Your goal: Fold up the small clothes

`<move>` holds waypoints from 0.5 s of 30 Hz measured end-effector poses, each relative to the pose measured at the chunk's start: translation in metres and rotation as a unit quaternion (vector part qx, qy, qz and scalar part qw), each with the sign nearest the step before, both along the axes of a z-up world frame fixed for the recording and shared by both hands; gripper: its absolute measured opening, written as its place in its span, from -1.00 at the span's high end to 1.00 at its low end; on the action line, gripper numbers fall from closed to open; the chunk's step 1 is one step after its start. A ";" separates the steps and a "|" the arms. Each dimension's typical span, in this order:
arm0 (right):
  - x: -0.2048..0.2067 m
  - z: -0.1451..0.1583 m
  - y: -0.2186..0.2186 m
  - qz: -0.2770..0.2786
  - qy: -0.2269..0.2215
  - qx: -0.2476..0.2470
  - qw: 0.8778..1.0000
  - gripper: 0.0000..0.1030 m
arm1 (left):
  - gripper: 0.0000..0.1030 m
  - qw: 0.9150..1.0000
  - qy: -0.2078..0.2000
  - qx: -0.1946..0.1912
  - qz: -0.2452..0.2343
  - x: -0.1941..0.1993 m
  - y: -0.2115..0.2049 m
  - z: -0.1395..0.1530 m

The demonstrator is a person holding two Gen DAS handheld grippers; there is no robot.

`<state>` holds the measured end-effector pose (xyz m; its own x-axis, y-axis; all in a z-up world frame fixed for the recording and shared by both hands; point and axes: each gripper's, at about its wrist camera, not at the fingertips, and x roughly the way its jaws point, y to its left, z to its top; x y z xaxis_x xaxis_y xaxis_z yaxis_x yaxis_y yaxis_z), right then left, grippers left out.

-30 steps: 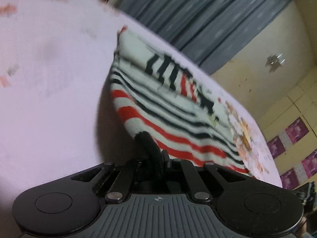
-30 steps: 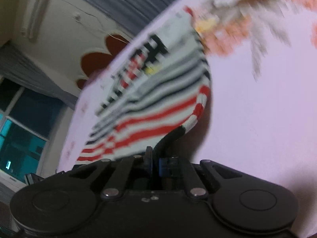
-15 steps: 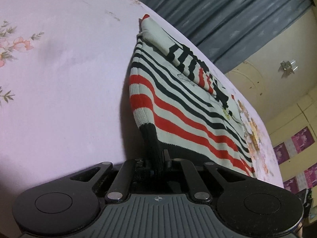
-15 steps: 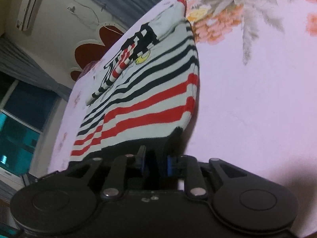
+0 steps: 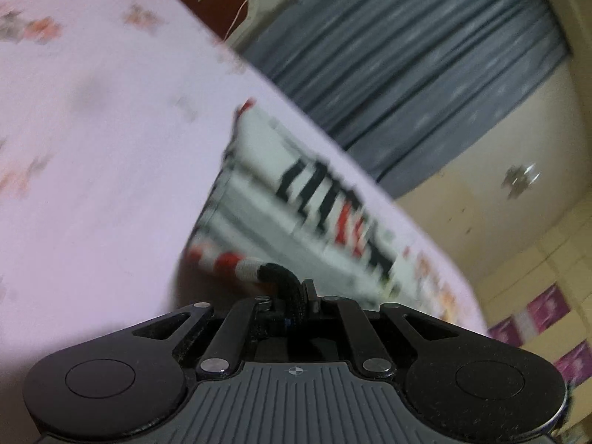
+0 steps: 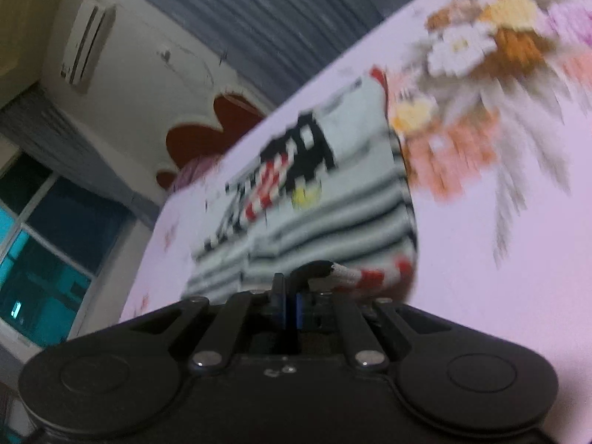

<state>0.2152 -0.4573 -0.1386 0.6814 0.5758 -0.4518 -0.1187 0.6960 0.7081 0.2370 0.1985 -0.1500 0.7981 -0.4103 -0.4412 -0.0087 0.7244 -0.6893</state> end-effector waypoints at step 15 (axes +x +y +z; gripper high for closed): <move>0.235 0.013 -0.012 -0.078 0.046 0.036 0.995 0.90 | 0.92 0.999 0.033 0.014 -0.026 0.268 -0.018 0.030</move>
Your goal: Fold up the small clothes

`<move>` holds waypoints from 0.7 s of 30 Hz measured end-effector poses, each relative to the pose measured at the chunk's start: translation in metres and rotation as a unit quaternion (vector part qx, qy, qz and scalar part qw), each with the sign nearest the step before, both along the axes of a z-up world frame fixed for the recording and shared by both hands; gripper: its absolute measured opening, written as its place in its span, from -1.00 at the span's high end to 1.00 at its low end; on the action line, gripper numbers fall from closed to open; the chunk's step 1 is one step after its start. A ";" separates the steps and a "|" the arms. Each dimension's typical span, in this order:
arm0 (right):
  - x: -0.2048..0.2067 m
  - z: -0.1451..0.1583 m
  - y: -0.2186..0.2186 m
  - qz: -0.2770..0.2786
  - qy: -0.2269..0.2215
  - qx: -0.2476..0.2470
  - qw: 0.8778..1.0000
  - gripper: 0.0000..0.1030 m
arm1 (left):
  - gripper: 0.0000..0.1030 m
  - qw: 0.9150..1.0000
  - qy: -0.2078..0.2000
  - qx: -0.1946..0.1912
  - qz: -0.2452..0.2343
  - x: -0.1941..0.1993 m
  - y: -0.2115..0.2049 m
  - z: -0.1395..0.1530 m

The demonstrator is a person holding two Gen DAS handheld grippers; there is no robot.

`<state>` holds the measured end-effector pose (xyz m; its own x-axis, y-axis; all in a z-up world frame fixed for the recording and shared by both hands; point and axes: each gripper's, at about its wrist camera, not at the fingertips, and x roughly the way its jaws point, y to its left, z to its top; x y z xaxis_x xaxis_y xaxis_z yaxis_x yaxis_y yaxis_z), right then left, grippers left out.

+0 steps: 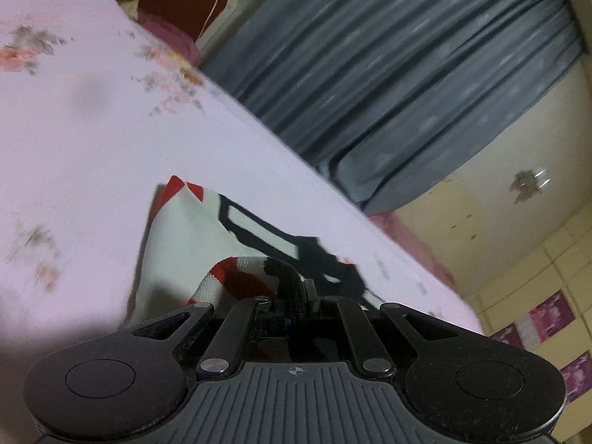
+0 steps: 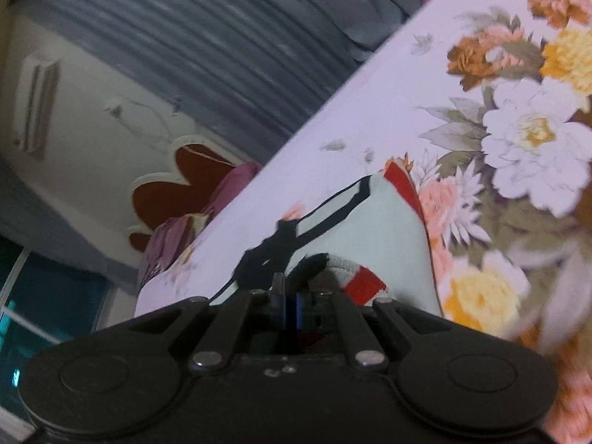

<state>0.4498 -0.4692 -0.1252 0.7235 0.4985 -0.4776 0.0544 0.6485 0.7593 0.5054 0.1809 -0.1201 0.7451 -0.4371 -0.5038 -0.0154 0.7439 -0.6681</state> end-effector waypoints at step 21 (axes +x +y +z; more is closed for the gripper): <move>0.078 -0.032 0.009 -0.042 -0.035 -0.053 0.997 0.07 | -0.25 0.996 -0.046 0.070 -0.041 0.085 -0.007 -0.021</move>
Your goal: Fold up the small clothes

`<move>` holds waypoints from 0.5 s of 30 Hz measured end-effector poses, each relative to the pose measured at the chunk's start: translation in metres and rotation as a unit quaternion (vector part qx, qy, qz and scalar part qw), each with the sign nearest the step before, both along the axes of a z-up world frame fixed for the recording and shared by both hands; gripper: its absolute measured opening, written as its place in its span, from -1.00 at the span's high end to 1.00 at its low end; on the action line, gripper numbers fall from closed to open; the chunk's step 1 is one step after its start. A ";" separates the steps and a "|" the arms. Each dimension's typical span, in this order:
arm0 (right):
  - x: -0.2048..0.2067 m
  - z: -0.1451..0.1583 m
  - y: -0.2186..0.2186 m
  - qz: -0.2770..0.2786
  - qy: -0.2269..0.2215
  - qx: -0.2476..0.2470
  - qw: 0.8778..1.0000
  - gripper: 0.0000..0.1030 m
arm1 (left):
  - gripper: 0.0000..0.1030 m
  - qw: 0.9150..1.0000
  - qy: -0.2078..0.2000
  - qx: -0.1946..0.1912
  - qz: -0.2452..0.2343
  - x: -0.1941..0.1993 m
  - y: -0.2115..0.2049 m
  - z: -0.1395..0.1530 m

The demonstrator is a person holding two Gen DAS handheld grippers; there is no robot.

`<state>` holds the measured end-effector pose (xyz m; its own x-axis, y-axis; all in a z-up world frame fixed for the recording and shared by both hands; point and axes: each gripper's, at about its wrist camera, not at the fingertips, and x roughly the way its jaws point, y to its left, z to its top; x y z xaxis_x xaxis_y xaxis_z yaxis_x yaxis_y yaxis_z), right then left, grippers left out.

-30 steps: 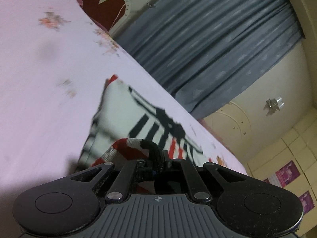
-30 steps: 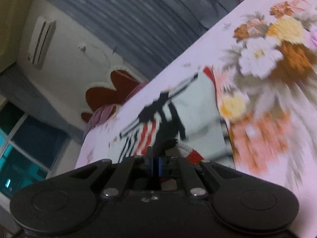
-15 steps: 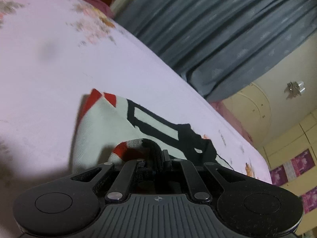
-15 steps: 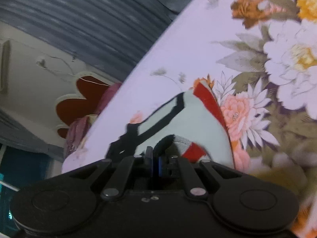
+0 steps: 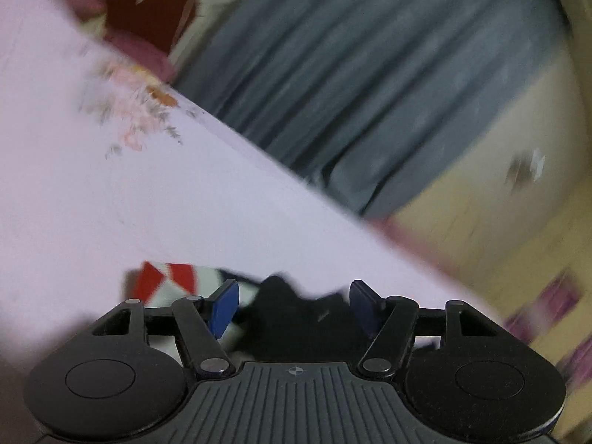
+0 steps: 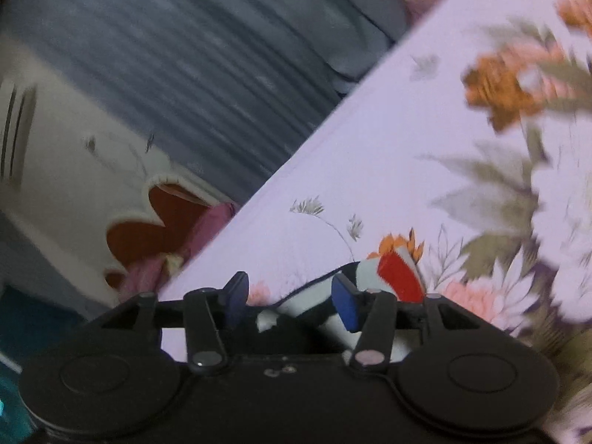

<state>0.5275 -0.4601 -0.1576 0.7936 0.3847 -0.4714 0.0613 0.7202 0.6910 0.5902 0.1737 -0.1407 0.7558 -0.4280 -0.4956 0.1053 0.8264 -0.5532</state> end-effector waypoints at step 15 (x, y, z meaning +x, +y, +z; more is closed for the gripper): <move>0.005 0.007 0.064 0.038 -0.032 -0.340 0.939 0.91 | 0.93 0.962 -0.043 0.269 0.025 -0.025 -0.052 0.006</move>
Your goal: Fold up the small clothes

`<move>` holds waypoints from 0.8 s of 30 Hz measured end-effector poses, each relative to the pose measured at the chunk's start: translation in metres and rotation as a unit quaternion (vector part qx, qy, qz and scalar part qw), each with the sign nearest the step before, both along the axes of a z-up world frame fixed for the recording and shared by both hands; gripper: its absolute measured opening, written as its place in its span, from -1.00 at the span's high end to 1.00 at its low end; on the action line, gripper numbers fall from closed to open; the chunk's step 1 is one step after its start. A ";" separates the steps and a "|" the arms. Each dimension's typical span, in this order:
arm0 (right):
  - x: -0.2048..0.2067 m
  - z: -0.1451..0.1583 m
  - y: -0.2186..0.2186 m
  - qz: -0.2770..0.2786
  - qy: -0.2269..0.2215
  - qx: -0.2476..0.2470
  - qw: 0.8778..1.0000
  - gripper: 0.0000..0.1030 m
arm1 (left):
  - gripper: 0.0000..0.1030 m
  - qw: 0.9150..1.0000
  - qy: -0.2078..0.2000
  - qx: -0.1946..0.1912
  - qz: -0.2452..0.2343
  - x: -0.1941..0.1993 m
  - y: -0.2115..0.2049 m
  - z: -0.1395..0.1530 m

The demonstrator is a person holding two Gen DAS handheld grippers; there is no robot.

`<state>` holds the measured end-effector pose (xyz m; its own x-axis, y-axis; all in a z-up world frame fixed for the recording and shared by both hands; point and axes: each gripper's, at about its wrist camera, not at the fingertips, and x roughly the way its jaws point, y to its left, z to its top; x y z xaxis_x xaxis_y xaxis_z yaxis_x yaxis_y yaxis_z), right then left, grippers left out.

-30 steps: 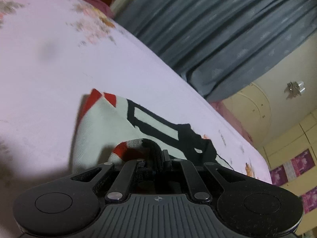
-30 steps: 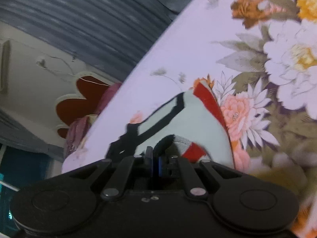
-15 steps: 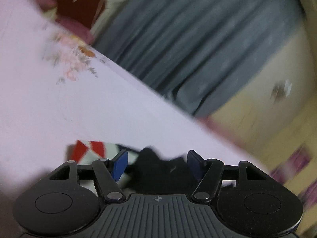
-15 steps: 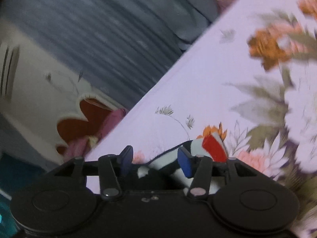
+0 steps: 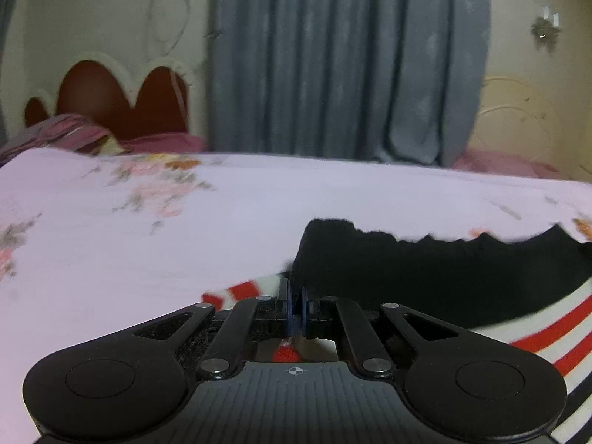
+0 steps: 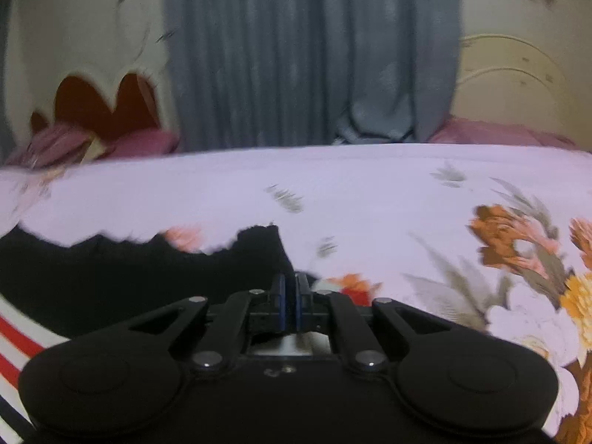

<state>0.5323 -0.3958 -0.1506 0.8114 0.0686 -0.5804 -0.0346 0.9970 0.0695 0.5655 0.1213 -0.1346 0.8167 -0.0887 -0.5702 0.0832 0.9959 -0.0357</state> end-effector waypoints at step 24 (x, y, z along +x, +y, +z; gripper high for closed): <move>-0.010 -0.028 0.122 0.154 0.047 -0.094 0.982 0.03 | -0.27 0.991 0.043 0.042 -0.119 -0.004 -0.078 -0.010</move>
<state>0.5227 -0.2736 -0.1782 0.7106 0.1879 -0.6781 -0.3398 0.9355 -0.0969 0.5610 0.0433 -0.1442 0.7271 -0.2219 -0.6497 0.3157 0.9484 0.0293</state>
